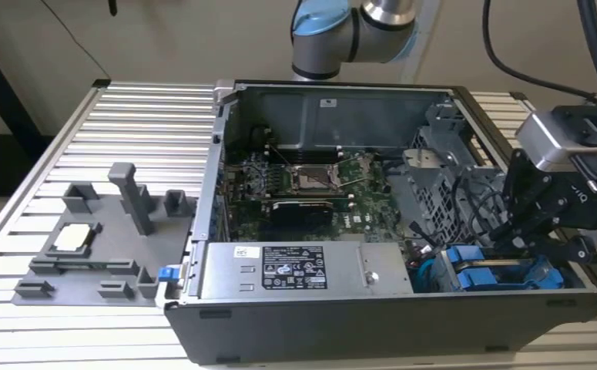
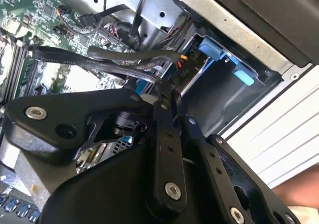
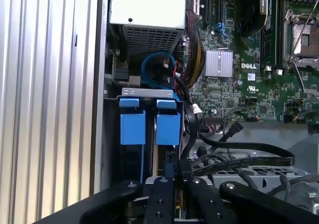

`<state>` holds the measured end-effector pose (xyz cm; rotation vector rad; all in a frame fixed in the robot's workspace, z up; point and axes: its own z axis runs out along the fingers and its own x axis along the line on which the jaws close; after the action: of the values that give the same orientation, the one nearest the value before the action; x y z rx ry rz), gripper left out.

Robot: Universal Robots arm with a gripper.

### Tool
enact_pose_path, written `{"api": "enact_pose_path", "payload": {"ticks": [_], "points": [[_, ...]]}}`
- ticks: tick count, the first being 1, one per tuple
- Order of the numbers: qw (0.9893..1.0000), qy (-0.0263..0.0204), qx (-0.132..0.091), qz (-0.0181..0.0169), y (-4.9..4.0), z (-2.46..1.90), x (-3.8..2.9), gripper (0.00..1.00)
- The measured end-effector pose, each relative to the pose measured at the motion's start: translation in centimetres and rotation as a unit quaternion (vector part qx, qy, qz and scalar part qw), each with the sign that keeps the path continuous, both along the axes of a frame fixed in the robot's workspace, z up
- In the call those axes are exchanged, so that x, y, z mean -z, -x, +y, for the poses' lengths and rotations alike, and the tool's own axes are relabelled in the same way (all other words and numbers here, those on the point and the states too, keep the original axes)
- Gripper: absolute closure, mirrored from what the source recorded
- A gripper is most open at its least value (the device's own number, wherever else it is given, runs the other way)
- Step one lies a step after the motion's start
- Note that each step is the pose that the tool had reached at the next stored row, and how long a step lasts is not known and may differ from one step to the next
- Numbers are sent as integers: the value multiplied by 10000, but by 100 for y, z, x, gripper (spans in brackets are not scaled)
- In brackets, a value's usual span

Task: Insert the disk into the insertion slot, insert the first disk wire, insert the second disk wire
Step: 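Insert the first disk wire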

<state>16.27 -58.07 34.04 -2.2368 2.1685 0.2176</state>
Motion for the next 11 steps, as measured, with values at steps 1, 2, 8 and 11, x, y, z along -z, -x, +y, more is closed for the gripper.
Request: {"api": "enact_pose_path", "payload": {"ticks": [1,2,8,11], "points": [[10000,0,2,0,0,0,7,84],[10000,0,4,0,-1,0,14,84],[10000,0,13,-3,-1,1,77,84],[10000,-3,13,3,-1,0,73,82]]}}
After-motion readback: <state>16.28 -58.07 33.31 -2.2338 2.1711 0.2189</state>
